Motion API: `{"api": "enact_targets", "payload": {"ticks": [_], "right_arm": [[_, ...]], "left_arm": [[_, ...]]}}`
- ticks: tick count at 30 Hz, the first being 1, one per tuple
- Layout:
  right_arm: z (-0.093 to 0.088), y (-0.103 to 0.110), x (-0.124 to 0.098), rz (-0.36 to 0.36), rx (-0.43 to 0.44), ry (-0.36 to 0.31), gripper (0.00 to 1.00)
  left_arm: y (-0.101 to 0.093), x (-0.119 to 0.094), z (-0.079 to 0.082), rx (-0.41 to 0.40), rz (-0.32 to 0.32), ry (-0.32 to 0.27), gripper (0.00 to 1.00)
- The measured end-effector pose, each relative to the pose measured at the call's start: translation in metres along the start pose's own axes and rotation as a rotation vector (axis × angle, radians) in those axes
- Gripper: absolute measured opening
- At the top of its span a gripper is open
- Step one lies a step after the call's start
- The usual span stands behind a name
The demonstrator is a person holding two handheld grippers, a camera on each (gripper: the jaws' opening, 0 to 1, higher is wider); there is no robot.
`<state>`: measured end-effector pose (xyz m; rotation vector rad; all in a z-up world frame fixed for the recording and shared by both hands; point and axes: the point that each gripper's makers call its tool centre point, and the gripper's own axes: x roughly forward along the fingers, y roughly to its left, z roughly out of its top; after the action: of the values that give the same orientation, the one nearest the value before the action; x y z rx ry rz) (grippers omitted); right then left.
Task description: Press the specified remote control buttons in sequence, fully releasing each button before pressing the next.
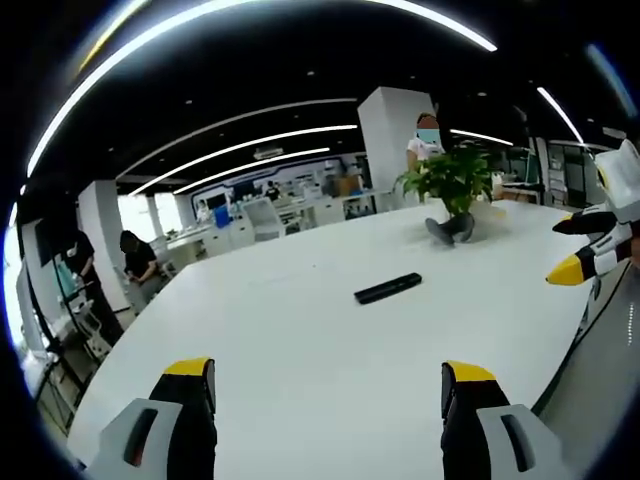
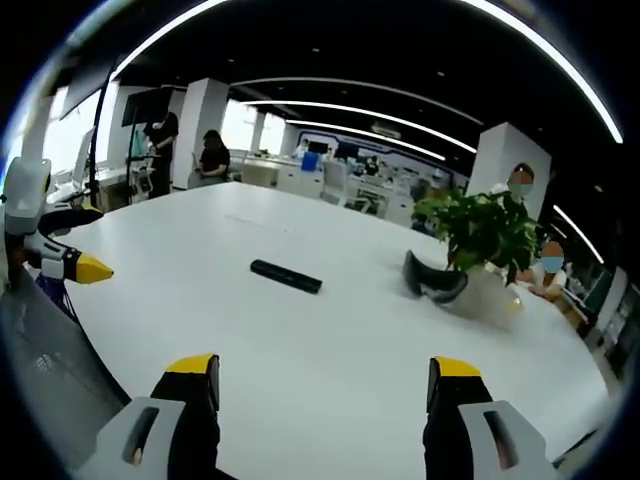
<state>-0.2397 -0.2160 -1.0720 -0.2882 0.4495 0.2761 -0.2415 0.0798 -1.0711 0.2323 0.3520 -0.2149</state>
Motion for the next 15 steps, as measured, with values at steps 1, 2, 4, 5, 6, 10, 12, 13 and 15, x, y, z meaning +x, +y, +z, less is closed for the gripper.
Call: {"api": "enact_targets", "payload": {"ticks": [1, 2, 4, 5, 6, 10, 12, 13, 15], "right_arm": [[-0.0002, 0.0, 0.0, 0.0, -0.001, 0.001, 0.84], [-0.0003, -0.0002, 0.0, -0.002, -0.002, 0.002, 0.84], [0.0002, -0.0002, 0.0, -0.001, -0.001, -0.001, 0.84], [-0.0003, -0.0003, 0.0001, -0.002, -0.001, 0.001, 0.84], [-0.0006, -0.0003, 0.0002, -0.002, -0.001, 0.003, 0.84], [-0.0008, 0.0, 0.0002, -0.001, -0.003, 0.004, 0.84], [-0.0013, 0.0002, 0.0004, -0.001, -0.006, 0.007, 0.84], [-0.0012, 0.0004, 0.0005, 0.0, -0.006, 0.007, 0.84], [-0.0013, 0.0005, 0.0005, 0.0, -0.007, 0.008, 0.84]], "left_arm": [[-0.0001, 0.0001, -0.0003, -0.002, -0.001, 0.002, 0.97], [-0.0004, 0.0002, -0.0008, -0.004, -0.003, 0.004, 0.97], [-0.0003, 0.0001, -0.0004, -0.001, -0.001, 0.002, 0.97], [-0.0005, 0.0001, -0.0005, -0.001, -0.002, 0.002, 0.97], [-0.0006, 0.0003, -0.0008, -0.002, -0.004, 0.003, 0.97], [-0.0001, 0.0001, -0.0006, -0.003, -0.002, 0.002, 0.97], [0.0003, 0.0001, -0.0008, -0.004, -0.002, 0.002, 0.97], [0.0002, 0.0002, -0.0011, -0.003, -0.002, 0.003, 0.97], [0.0, 0.0002, -0.0013, -0.001, -0.002, 0.004, 0.96]]}}
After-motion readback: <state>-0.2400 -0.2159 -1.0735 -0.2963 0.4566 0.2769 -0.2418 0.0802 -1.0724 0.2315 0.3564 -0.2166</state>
